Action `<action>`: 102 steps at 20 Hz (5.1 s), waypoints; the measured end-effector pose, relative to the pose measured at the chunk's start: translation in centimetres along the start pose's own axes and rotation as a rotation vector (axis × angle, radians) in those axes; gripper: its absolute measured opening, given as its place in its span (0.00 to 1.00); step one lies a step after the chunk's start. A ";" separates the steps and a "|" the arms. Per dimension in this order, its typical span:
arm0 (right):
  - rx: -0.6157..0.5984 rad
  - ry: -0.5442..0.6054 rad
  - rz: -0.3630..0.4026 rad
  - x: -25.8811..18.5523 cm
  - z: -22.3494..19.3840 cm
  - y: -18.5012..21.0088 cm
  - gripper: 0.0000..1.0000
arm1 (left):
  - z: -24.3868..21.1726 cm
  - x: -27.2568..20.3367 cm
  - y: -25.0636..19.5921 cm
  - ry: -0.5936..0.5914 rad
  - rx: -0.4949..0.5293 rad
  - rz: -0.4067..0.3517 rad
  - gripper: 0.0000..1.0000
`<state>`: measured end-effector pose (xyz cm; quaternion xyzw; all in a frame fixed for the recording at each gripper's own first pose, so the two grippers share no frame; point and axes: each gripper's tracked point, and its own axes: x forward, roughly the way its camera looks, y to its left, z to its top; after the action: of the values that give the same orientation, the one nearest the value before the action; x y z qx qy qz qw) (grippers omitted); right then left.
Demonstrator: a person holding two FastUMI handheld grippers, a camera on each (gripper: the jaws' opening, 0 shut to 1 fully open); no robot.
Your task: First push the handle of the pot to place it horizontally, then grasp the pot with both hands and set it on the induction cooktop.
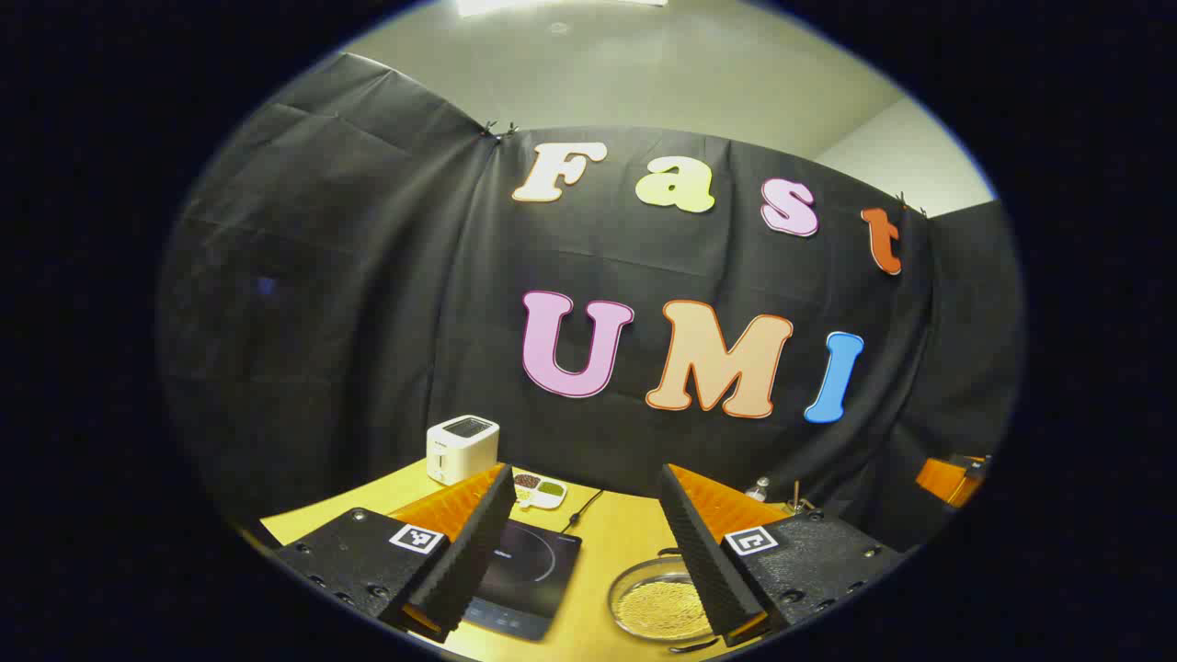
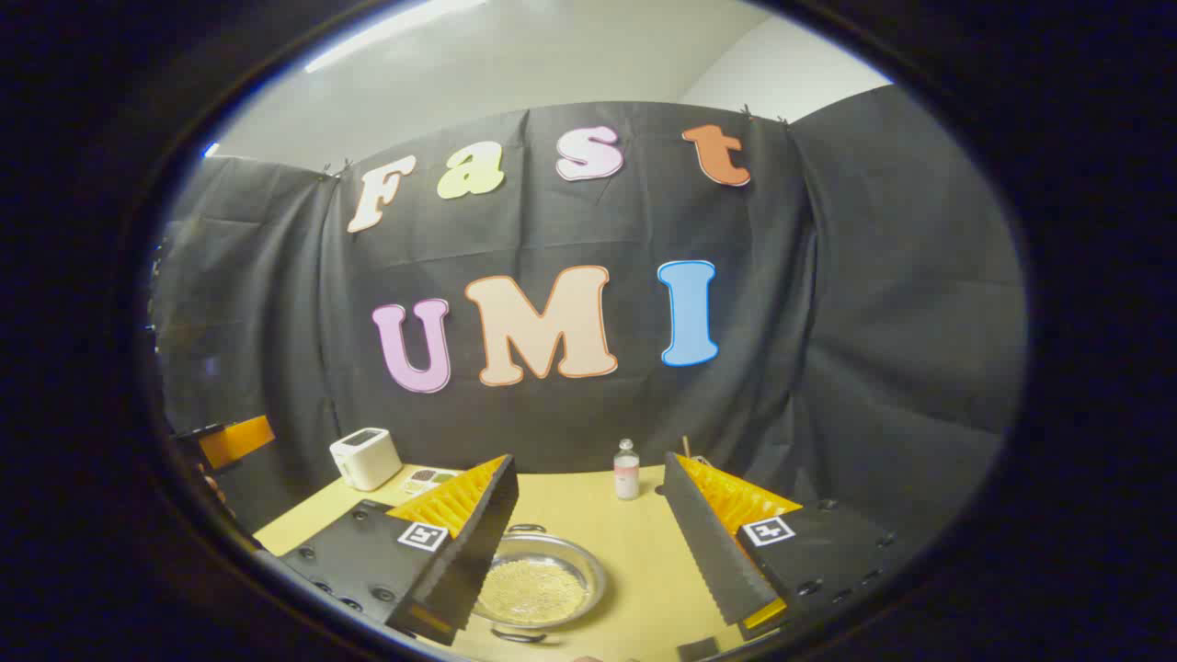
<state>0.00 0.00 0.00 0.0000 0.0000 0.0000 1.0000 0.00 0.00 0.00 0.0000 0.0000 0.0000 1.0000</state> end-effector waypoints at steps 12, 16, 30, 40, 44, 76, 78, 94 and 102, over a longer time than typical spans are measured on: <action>0.011 0.028 -0.041 0.7 -0.7 7.3 0.94 | 1.2 3.4 4.2 0.016 0.038 -0.076 0.92; 0.035 0.028 -0.035 1.5 0.7 5.3 0.94 | 1.2 3.4 3.5 0.013 0.052 -0.052 0.92; 0.073 0.048 -0.043 2.4 0.3 3.7 0.85 | 0.1 4.7 1.7 0.027 0.053 -0.066 0.92; 0.076 0.097 -0.064 2.1 -1.6 4.7 0.28 | -0.3 4.8 2.6 0.037 0.074 -0.070 0.92; 0.083 0.101 -0.079 1.7 -1.8 5.1 0.05 | -0.4 4.5 3.2 0.045 0.081 -0.074 0.92; 0.104 0.806 -0.004 -4.1 -31.2 11.7 0.05 | -3.8 5.4 10.0 0.136 0.134 -0.104 0.92; 0.118 0.851 -0.006 -4.1 -32.6 11.8 0.05 | -4.0 5.6 10.6 0.140 0.132 -0.094 0.92; 0.108 1.075 -0.073 -4.6 -39.8 11.6 0.05 | -5.9 5.7 15.2 0.199 0.134 0.003 0.96; 0.115 1.079 -0.144 -3.7 -39.7 9.0 0.02 | -6.6 5.6 15.4 0.216 0.134 0.006 0.96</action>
<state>-3.70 9.04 -39.74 0.0545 0.5129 -0.0685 0.8539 5.56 15.45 -6.58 0.0667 0.1077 0.0031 0.9919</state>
